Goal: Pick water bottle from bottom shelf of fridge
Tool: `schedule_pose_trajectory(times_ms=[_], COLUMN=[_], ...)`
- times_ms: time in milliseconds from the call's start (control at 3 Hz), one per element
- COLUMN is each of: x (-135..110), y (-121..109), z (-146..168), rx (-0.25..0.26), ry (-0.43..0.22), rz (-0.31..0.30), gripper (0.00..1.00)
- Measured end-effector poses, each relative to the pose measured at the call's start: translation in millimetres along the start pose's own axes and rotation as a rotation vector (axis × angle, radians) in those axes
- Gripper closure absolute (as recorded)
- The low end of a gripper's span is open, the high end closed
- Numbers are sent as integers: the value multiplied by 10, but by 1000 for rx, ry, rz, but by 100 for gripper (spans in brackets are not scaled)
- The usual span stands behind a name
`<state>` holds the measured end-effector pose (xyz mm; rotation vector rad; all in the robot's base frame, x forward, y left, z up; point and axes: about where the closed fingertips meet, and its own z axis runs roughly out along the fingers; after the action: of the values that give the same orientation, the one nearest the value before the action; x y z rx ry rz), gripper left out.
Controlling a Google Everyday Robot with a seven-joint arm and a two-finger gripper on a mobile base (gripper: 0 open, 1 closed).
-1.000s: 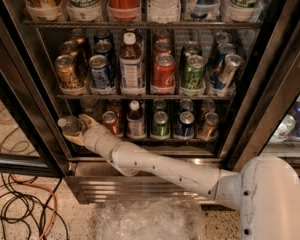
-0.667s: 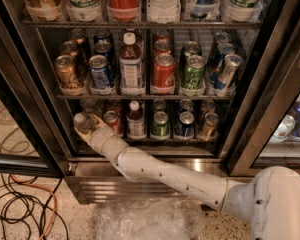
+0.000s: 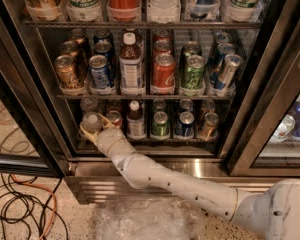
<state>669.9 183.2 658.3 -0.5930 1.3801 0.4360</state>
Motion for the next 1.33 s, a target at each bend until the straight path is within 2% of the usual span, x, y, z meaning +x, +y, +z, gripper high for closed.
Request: schedule_pose_trajectory(times_ms=[333, 667, 1000, 1333], x=[-120, -286, -313, -303], y=[31, -33, -115, -389], z=[23, -111, -354, -616], rx=[-13, -9, 32, 65], ry=[-23, -19, 41, 135], rz=[-20, -16, -2, 64], gripper=[100, 100, 100, 100])
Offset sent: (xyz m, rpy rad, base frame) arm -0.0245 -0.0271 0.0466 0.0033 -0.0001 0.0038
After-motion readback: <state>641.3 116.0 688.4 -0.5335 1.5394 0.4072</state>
